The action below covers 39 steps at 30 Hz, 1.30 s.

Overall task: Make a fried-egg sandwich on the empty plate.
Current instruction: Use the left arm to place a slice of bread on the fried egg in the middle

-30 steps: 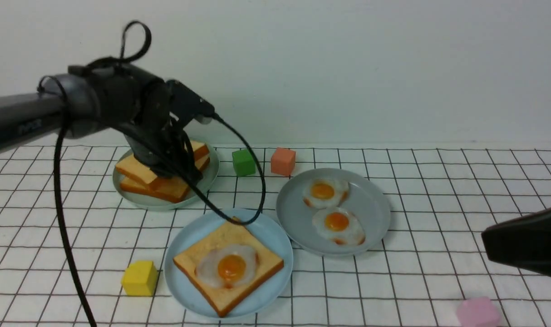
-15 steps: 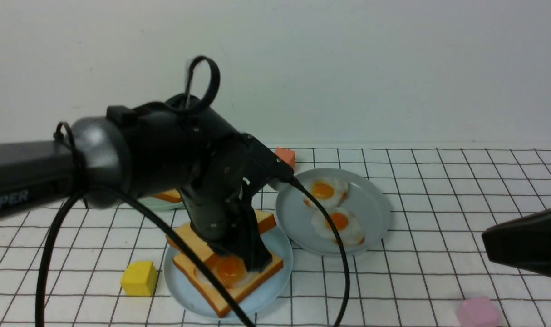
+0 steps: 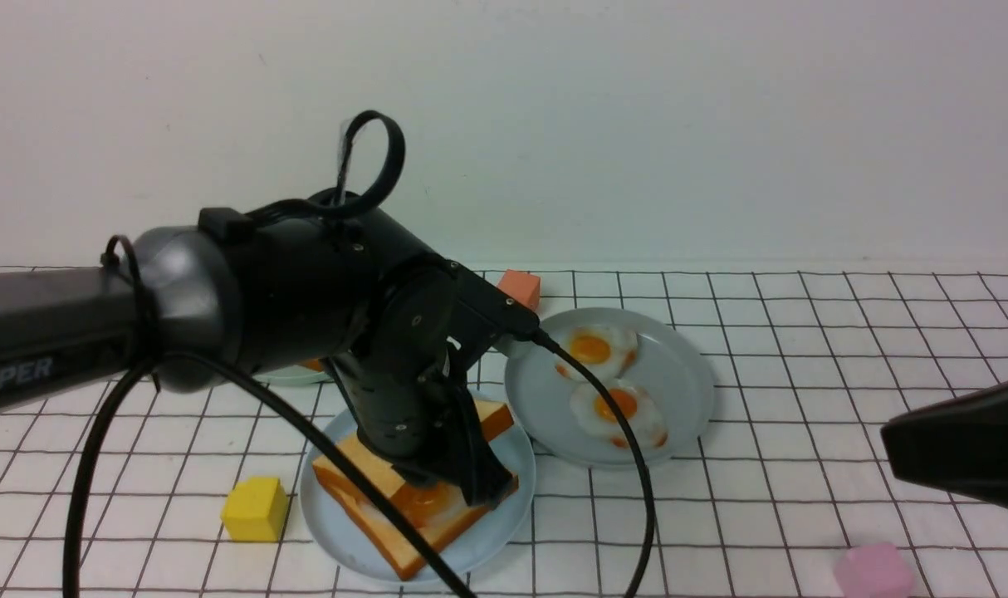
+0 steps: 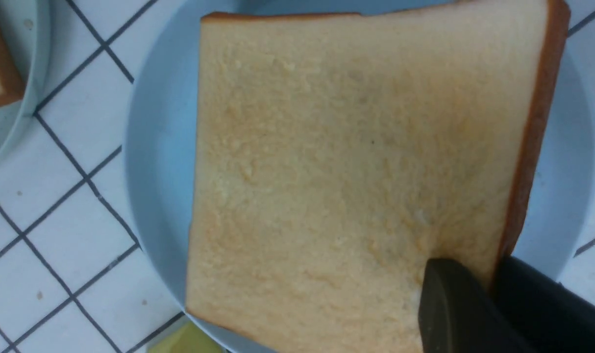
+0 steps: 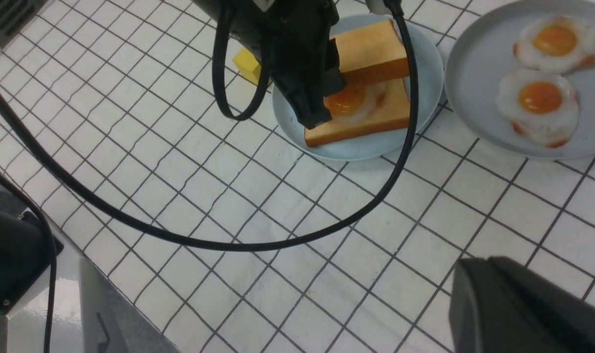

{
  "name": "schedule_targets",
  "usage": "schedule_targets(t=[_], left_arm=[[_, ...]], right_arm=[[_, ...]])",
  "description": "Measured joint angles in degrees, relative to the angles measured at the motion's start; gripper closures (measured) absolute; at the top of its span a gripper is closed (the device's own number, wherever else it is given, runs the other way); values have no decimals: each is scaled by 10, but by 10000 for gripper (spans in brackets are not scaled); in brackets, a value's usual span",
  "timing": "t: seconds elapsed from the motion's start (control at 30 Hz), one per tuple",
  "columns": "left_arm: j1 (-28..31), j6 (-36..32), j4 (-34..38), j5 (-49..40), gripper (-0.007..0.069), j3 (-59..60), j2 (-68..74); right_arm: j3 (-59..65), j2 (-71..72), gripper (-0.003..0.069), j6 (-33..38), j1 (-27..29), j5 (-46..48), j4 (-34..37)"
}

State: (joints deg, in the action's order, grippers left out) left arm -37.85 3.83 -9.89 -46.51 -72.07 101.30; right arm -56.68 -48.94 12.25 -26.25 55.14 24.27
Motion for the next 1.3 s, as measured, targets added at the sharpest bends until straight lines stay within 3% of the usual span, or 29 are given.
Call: schedule_targets(t=[0.43,0.77,0.97,1.17,1.3], left_arm=[[0,-15,17,-1,548,0,0],[0,-15,17,-3,347,0,0],[0,-15,30,-12,300,0,-1],[0,-15,45,-15,340,0,-30],[0,-3,53,-15,490,0,-112]], right_arm=[[0,0,627,0,0,0,0],[0,0,625,0,0,1,0],[0,0,620,0,0,3,0],[0,0,617,0,0,4,0],[0,0,614,0,0,4,-16]])
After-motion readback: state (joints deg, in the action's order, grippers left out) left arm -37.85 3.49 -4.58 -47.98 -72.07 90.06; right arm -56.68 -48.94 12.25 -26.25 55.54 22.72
